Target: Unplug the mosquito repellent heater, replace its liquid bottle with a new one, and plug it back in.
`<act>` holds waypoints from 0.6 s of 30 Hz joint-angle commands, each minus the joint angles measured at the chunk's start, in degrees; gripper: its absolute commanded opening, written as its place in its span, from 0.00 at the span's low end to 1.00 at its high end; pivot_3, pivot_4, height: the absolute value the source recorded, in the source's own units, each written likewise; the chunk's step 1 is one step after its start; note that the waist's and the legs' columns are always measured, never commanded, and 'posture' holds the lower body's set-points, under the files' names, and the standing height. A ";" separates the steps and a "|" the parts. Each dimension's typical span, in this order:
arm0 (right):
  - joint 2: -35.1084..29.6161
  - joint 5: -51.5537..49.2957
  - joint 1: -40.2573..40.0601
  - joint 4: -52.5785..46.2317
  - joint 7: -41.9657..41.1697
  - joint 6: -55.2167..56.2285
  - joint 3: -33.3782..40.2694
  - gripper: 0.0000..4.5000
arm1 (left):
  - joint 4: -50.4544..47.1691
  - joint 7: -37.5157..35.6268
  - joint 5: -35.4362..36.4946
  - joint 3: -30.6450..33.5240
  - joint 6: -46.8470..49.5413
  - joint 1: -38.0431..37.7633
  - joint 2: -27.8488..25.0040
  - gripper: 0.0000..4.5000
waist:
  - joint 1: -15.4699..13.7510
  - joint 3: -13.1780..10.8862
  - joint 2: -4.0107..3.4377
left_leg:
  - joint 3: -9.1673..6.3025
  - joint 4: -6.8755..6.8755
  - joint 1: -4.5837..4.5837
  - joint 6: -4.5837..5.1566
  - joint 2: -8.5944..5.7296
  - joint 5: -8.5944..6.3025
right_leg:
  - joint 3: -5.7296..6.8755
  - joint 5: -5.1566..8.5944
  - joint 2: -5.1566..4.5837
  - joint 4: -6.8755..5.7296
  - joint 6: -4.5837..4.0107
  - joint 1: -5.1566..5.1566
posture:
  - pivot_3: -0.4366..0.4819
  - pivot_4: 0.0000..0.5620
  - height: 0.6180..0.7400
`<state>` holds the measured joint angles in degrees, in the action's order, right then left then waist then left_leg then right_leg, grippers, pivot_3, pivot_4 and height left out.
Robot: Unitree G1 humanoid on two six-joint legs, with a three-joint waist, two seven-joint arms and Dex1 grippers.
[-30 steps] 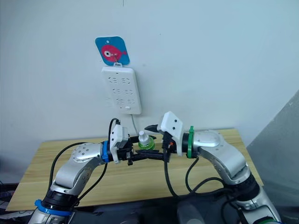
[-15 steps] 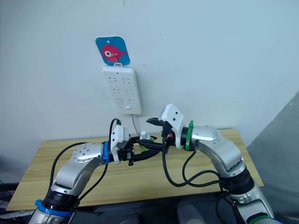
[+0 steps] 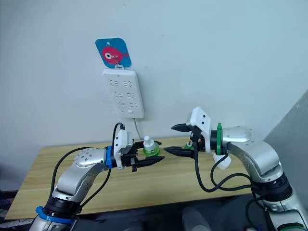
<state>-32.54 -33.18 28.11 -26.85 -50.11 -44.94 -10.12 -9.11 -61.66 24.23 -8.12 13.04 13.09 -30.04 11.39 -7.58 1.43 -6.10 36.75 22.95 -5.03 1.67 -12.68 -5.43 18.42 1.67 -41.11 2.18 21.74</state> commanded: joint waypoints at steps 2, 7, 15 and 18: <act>4.79 -3.18 2.69 -2.94 4.47 -3.34 -0.19 0.91 | -1.74 -0.55 -0.16 0.31 -1.20 0.60 -0.23 0.50 | -0.07 0.00 0.00 | 0.02 0.01 0.01 0.00 -0.01 0.00 | -0.02 0.00 0.00 0.00 0.00 0.00 | 0.27 0.10 0.75; 7.95 -2.81 4.45 -1.07 5.50 -4.20 -2.20 0.91 | -1.66 -0.73 -0.52 0.11 -1.59 0.69 -0.09 0.50 | -0.13 0.01 -0.02 | 0.01 0.01 0.00 0.00 -0.02 0.00 | -0.01 0.00 -0.01 0.01 0.00 -0.01 | 0.28 0.09 0.75; 8.57 -3.36 6.32 0.32 3.58 -4.60 -3.64 0.55 | -1.95 -0.50 -0.74 0.15 -2.05 0.11 -0.12 0.50 | -0.19 0.02 -0.03 | -0.01 0.01 0.00 0.00 -0.01 0.00 | 0.00 0.00 -0.02 0.01 0.00 0.00 | 0.30 0.09 0.75; 8.25 -2.82 6.69 0.27 2.75 -4.12 -4.07 0.29 | -1.97 -0.37 -0.81 0.28 -2.02 -0.03 -0.18 0.50 | -0.21 0.02 -0.03 | 0.00 0.01 0.01 0.00 -0.02 0.00 | 0.00 0.00 -0.02 0.01 0.00 0.00 | 0.30 0.09 0.75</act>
<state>-24.20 -35.24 33.23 -25.92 -46.30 -49.73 -14.32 -9.11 -62.02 23.43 -8.17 12.08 12.90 -30.07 11.18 -7.56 1.40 -6.10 36.75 22.95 -5.03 1.66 -12.68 -5.43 18.42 1.66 -41.10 2.18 21.74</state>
